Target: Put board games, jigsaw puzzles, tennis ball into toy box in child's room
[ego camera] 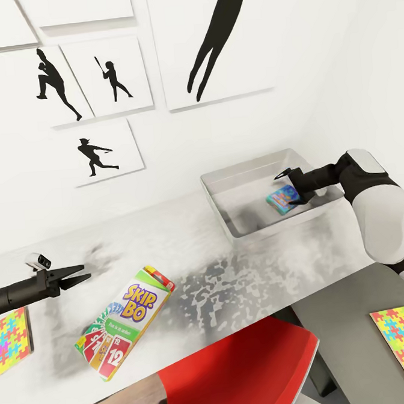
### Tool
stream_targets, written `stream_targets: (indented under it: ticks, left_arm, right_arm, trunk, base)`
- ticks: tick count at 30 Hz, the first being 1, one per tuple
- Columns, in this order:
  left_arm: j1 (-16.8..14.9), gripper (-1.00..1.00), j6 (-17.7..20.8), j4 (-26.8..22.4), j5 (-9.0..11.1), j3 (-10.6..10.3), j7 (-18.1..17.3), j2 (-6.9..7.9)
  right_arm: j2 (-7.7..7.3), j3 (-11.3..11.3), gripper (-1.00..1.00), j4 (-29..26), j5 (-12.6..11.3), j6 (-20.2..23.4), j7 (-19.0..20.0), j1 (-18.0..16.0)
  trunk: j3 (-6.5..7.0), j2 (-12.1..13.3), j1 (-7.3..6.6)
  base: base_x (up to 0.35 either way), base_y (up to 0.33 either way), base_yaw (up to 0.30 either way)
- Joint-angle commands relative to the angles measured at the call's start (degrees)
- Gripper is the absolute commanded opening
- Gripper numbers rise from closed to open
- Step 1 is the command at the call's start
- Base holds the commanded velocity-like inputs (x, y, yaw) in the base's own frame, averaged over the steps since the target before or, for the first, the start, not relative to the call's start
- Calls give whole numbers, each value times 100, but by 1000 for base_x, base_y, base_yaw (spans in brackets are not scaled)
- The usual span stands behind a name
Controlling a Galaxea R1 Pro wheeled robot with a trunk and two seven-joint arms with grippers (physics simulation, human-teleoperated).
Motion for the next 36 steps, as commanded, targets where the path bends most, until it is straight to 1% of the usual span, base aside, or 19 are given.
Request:
stream_targets:
  ticks: [1,22,36]
  left_arm:
    - [-3,100,61,-1,-3,-2,-24,2]
    - [-3,100,61,-1,-12,-6,-24,2]
    - [-3,100,61,2,-12,-7,-24,2]
  right_arm:
    - [2,-27,100,-5,-41,8,-58,-4]
    - [3,-33,100,-15,-43,16,-58,-12]
    - [14,-40,100,-661,-78,88,-59,-16]
  trunk:
    - [-9,-10,3]
    - [-9,-10,3]
    - [-9,-10,3]
  base:
    - [0,0,0]
    - [0,0,0]
    - [0,0,0]
